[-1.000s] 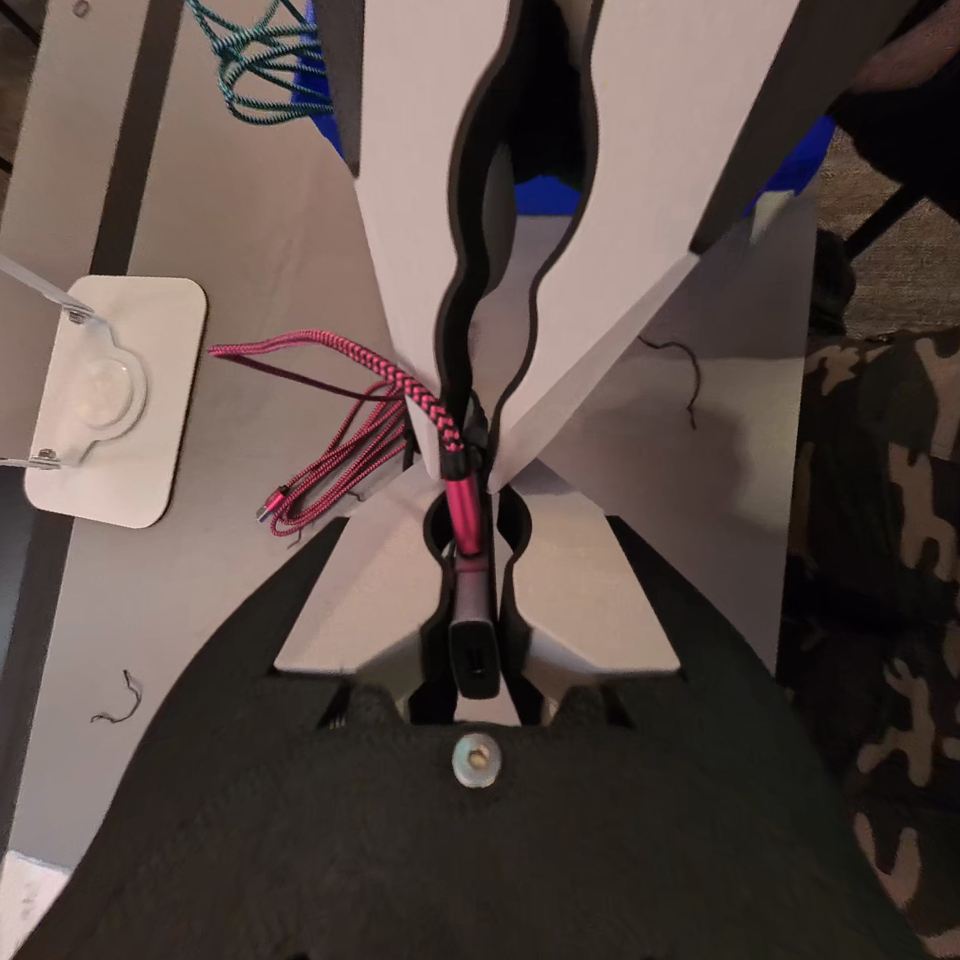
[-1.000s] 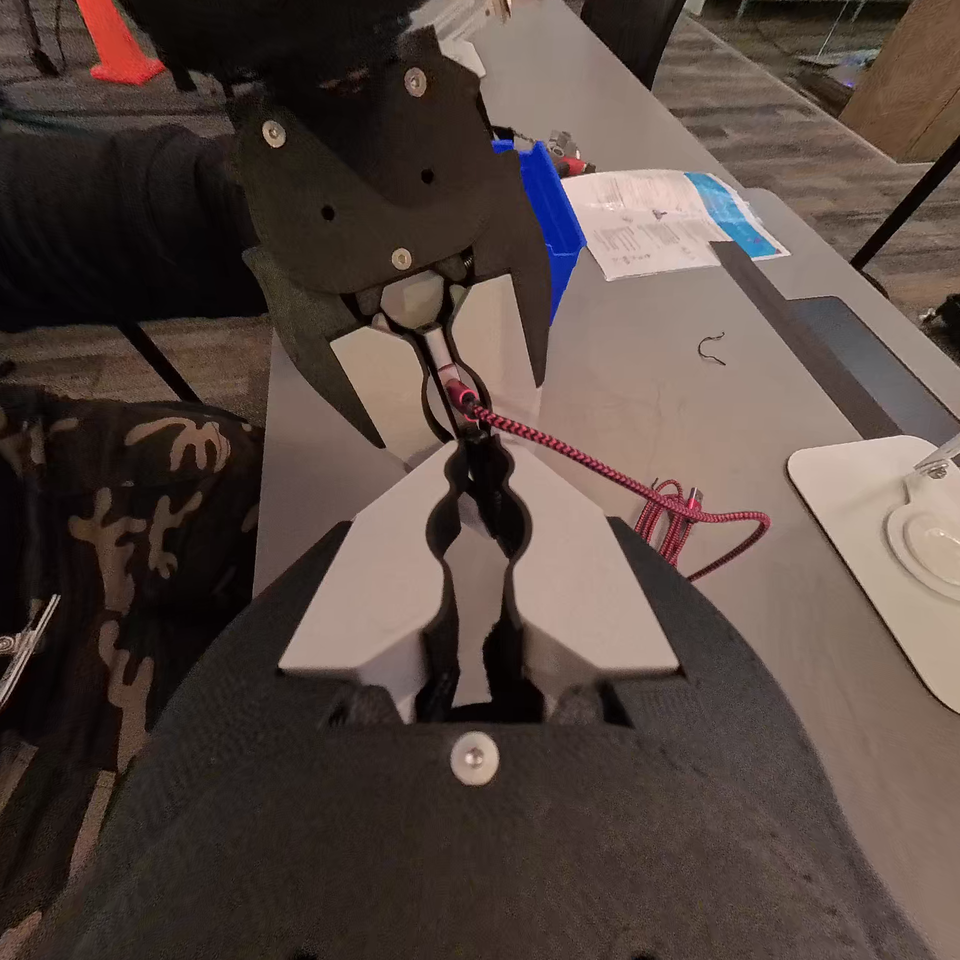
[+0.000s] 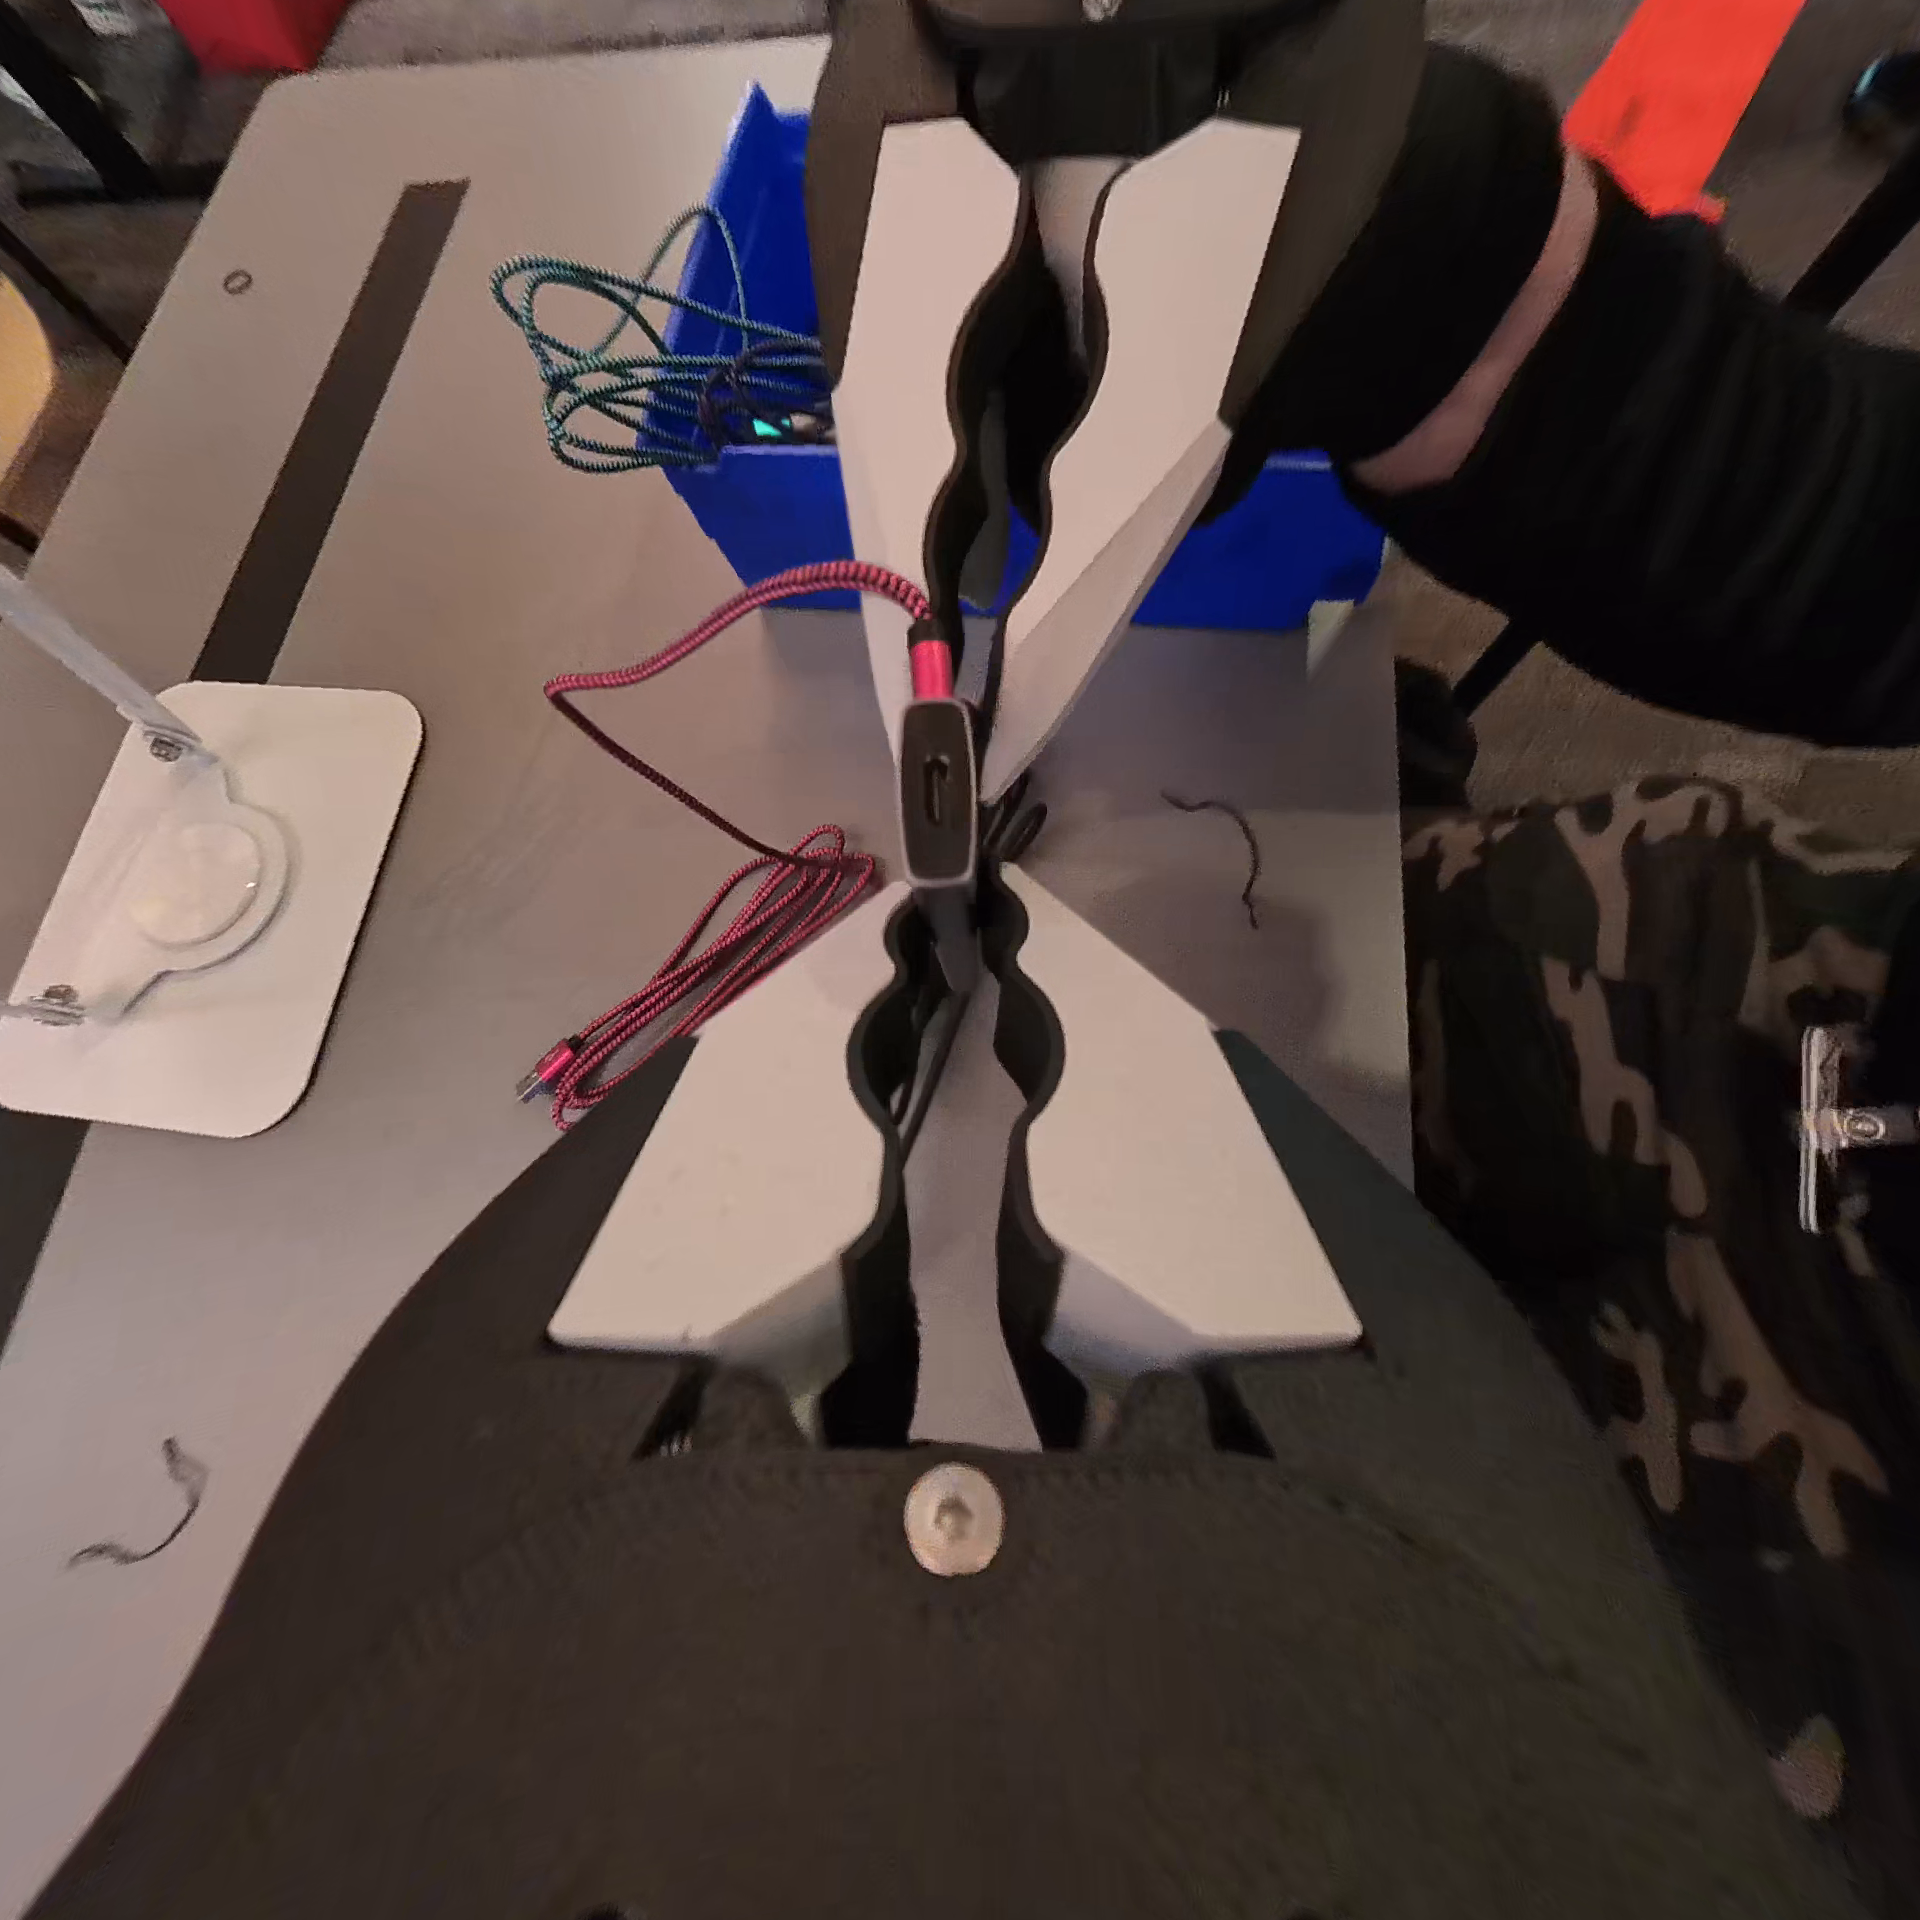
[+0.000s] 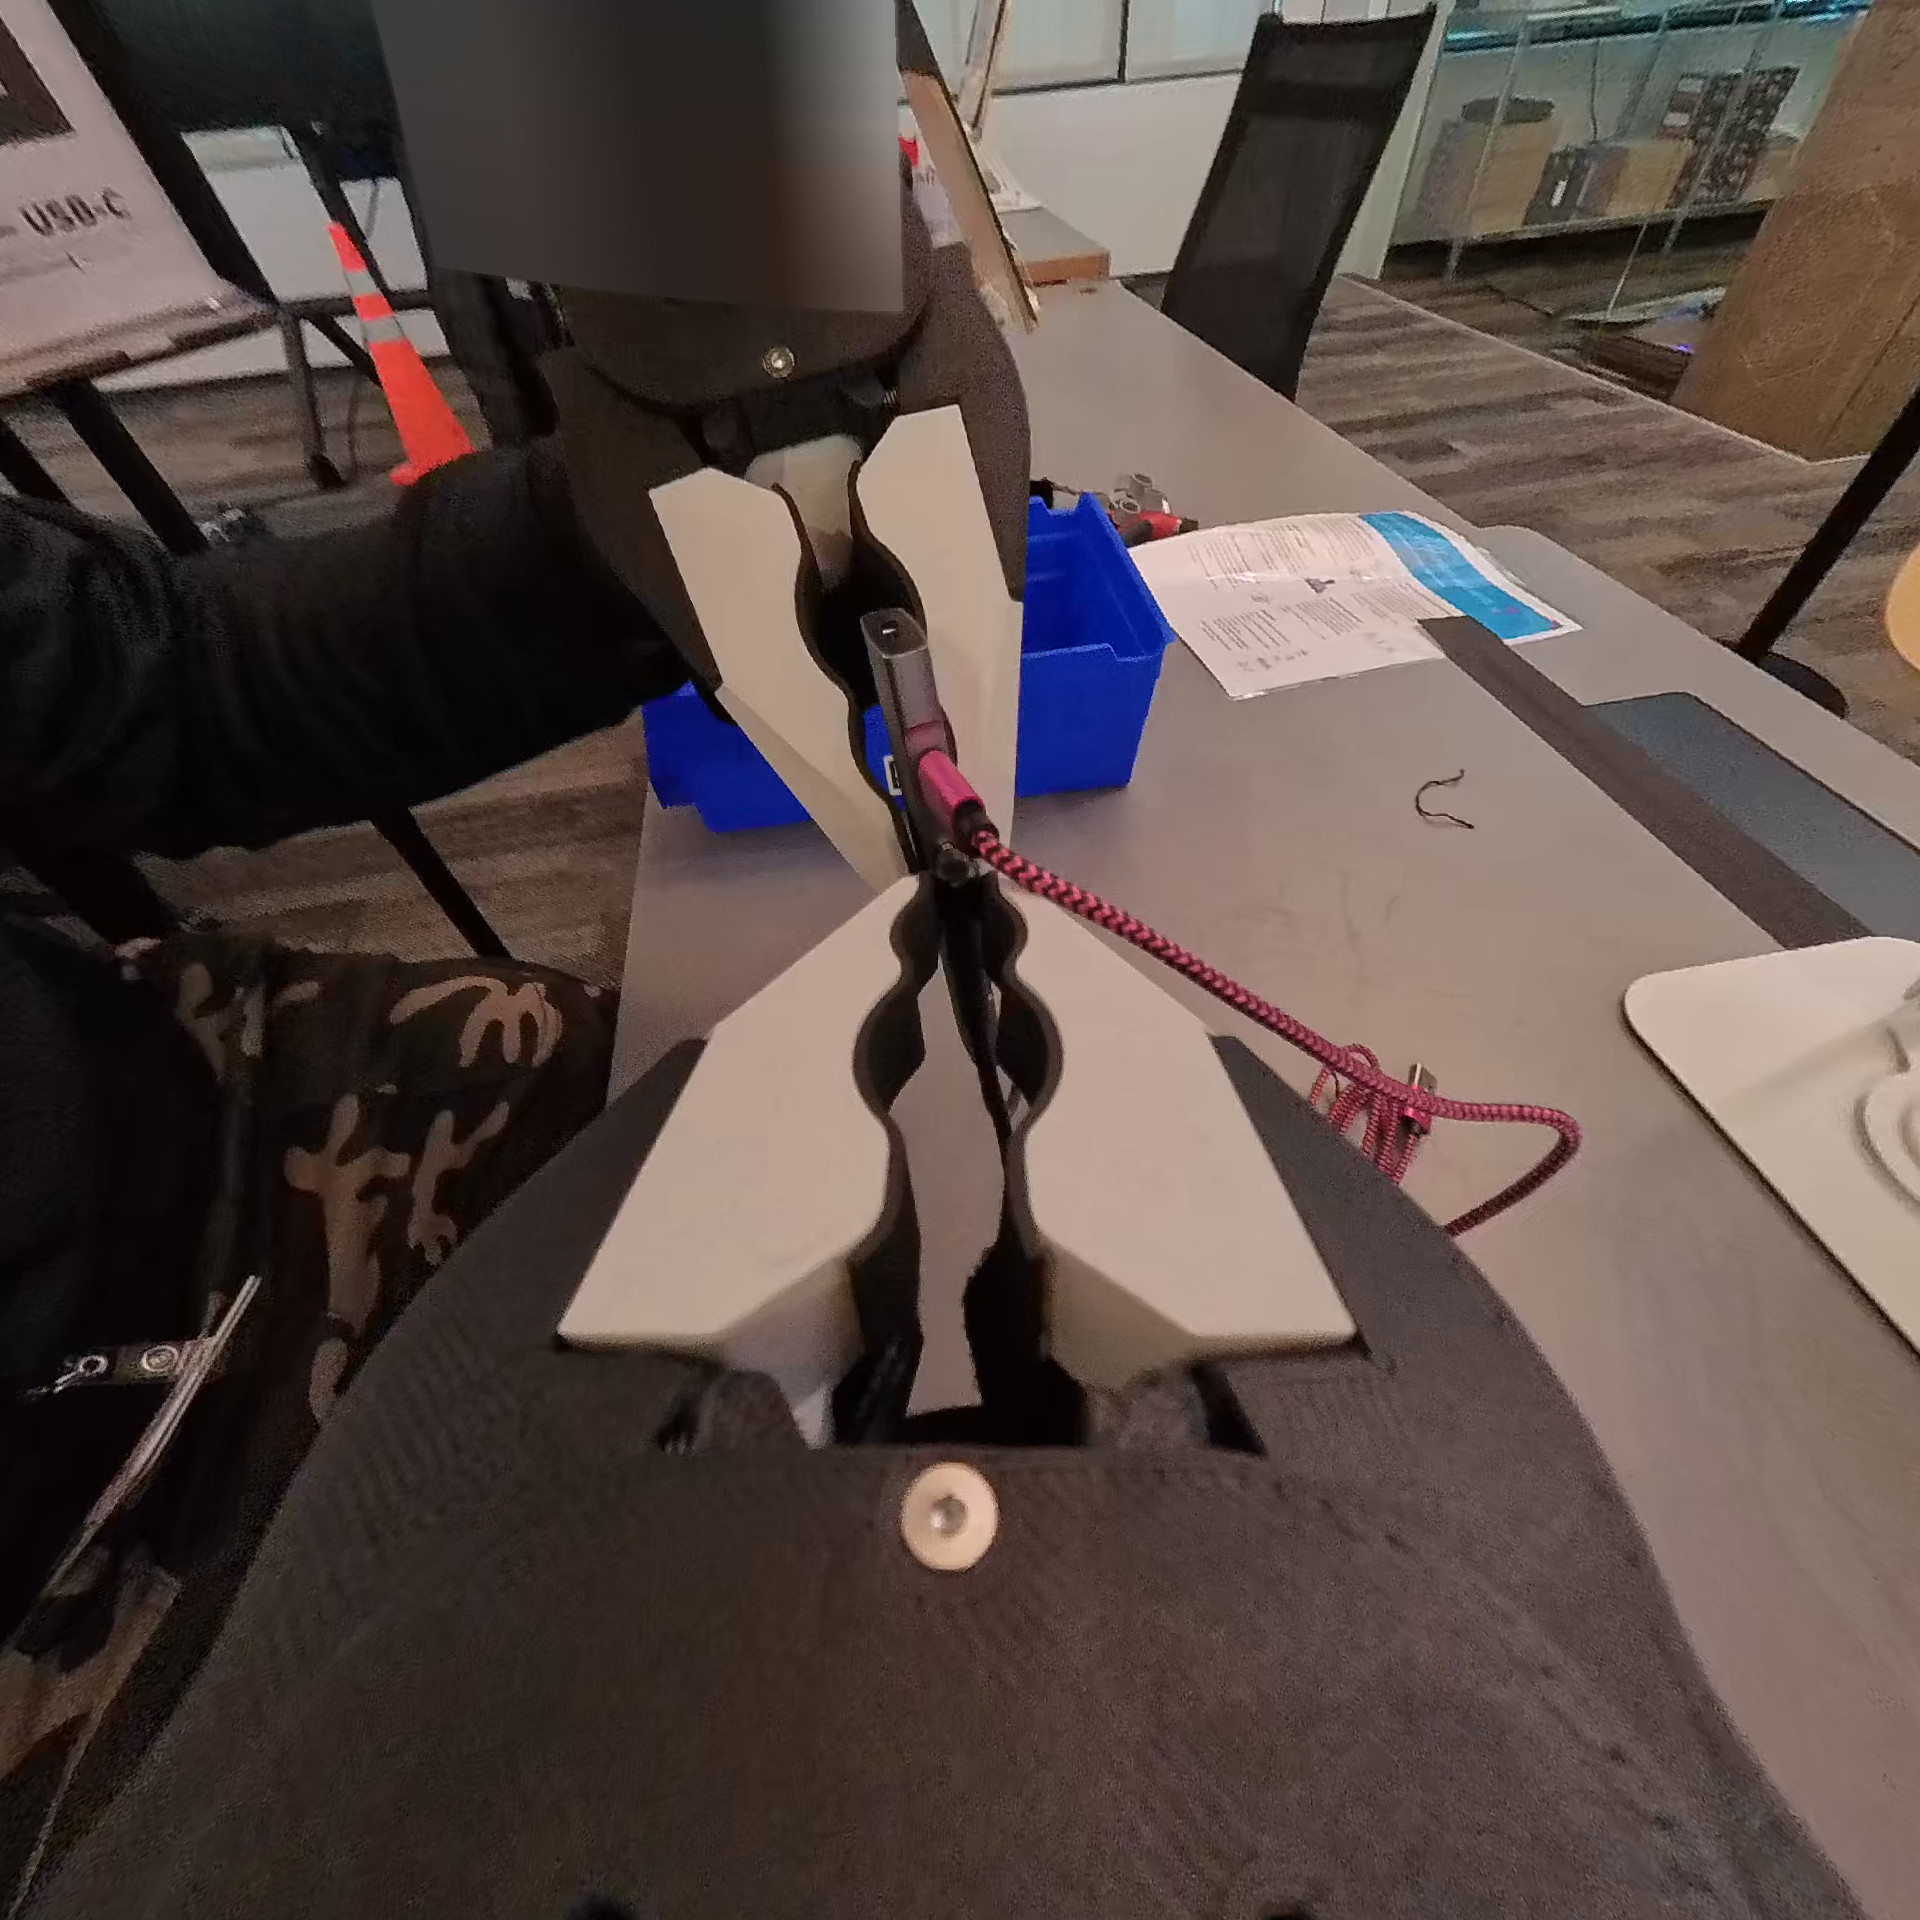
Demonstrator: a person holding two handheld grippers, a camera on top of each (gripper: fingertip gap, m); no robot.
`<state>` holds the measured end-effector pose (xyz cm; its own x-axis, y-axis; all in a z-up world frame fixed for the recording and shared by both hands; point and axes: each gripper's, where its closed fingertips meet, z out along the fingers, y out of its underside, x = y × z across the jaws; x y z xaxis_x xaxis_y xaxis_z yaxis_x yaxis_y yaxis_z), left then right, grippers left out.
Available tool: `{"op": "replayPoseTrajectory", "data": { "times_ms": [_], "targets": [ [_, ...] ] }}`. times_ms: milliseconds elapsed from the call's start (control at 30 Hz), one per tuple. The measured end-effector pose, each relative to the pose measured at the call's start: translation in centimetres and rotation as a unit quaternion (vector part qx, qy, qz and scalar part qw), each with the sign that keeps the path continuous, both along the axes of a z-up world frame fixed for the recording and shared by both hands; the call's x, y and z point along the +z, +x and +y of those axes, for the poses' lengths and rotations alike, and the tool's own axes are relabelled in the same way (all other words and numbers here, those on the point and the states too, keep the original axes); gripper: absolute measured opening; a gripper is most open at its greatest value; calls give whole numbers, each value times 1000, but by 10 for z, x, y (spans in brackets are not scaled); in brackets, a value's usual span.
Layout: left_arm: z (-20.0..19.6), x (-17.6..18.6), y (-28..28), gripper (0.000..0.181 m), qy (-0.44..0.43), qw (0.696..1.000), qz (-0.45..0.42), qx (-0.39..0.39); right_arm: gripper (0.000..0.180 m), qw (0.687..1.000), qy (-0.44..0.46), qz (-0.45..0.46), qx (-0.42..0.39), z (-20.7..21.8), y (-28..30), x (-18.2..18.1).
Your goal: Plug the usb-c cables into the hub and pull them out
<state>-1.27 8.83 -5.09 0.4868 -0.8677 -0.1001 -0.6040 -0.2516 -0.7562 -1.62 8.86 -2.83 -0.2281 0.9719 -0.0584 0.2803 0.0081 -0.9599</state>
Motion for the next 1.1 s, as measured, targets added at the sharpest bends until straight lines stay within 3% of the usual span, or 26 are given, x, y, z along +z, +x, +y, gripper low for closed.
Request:
{"op": "replayPoseTrajectory", "data": {
  "times_ms": [133,367,733,1100],
  "targets": [
    [1,-14,3,6,-4,997,76,-8,6,998,39,-43,-4,-2,1,-10],
    [6,-24,11,5,7,993,121,-16,6,995,62,-73,-8,-2,3,-18],
    [3,-14,10,7,-7,999,31,-8,0,999,33,-13,-3,3,11,-2],
    [3,-17,9,6,2,998,58,-9,0,999,36,-7,1,0,8,-2]
  ]
}}
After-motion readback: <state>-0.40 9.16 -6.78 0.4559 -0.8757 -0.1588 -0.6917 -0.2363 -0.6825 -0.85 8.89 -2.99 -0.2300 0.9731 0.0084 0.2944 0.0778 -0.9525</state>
